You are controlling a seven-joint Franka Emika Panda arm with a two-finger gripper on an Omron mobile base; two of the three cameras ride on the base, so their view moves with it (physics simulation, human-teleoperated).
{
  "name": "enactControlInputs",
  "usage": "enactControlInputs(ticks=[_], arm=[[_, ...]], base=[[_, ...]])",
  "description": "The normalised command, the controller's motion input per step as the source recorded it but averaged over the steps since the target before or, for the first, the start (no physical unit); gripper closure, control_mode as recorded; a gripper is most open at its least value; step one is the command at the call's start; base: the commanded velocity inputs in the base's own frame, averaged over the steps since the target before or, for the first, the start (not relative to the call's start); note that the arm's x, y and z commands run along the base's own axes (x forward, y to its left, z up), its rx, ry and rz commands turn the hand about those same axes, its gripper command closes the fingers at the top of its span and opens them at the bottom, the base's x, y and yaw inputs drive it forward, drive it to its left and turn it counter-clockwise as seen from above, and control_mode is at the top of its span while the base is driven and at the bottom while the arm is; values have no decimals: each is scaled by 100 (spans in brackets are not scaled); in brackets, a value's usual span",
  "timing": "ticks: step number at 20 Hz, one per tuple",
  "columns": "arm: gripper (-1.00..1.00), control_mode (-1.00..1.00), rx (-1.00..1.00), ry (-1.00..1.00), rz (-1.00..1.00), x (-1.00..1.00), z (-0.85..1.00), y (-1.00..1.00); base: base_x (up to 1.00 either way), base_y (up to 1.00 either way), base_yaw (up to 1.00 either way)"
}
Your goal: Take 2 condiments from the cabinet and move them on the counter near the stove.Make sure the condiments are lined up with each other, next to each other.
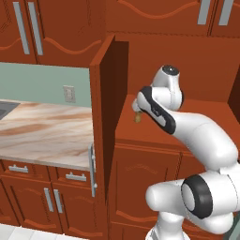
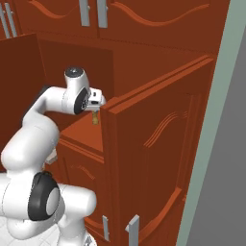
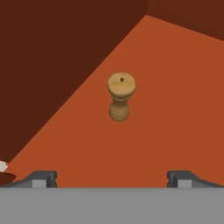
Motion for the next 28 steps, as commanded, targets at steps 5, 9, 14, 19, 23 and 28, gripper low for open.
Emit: enactControlInputs(ticks=[5,9,14,19,23,28], arm=[[-100,-100,0,0,0,26,-1,1],[-100,-100,0,0,0,28,-6,3],[-100,-100,0,0,0,23,-9,2],[-100,-100,0,0,0,17,-11,1],[-100,-100,0,0,0,20,-12,3],[-100,-100,-1,0,0,21,-10,5]], base=[[0,0,0],[0,0,0],[0,0,0],[0,0,0],[0,0,0],[0,0,0]])
